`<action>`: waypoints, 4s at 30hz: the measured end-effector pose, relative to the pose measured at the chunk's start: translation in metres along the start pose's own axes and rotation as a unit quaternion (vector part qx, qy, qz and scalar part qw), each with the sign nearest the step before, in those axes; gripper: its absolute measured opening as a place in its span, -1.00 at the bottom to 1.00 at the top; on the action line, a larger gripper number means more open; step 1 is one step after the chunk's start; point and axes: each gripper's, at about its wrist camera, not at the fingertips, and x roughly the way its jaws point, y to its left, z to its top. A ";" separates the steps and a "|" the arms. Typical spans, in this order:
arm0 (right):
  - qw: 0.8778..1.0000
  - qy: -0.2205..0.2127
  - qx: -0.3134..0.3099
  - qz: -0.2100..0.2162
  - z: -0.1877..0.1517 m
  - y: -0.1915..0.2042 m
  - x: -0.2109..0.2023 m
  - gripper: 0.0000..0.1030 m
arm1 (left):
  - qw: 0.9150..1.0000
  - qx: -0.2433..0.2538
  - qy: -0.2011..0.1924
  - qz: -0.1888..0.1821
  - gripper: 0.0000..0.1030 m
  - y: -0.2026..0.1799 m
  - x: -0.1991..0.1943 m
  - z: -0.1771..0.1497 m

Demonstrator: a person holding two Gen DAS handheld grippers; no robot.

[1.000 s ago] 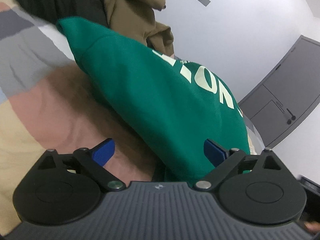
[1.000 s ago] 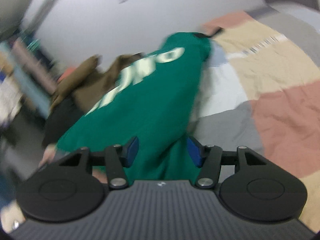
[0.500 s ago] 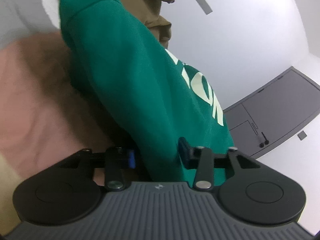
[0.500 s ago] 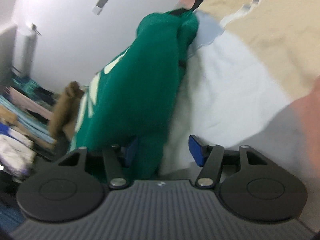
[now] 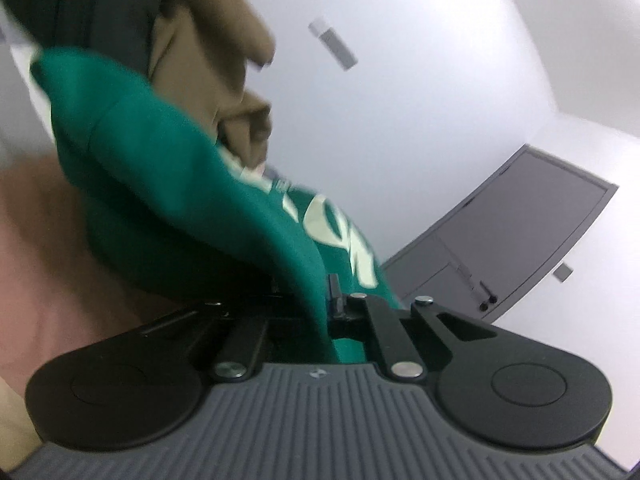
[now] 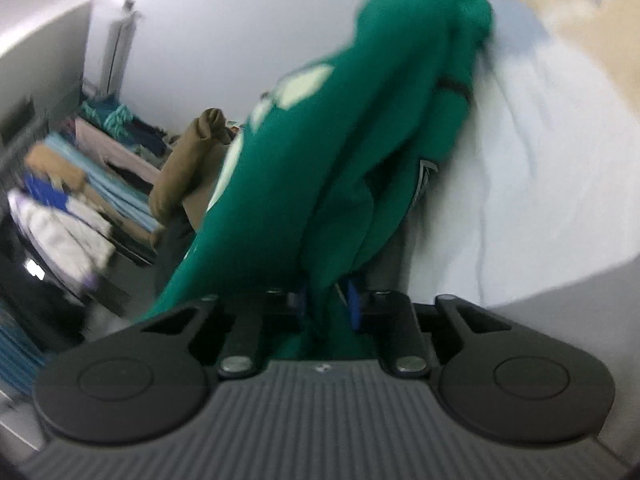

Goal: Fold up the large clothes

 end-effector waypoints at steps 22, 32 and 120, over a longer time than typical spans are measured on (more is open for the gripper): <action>0.993 -0.053 -0.095 0.033 -0.067 0.094 -0.151 -0.84 | 0.997 -0.040 -0.071 0.016 -0.88 -0.038 -0.151 0.016; 0.999 0.022 0.024 -0.013 -0.088 0.053 -0.137 -0.35 | 0.991 -0.070 -0.024 0.109 -0.85 -0.010 -0.143 0.007; 0.895 -0.251 -0.363 0.065 0.126 0.402 -0.384 -0.73 | 0.956 0.214 -0.097 -0.176 -0.87 -0.408 -0.213 0.246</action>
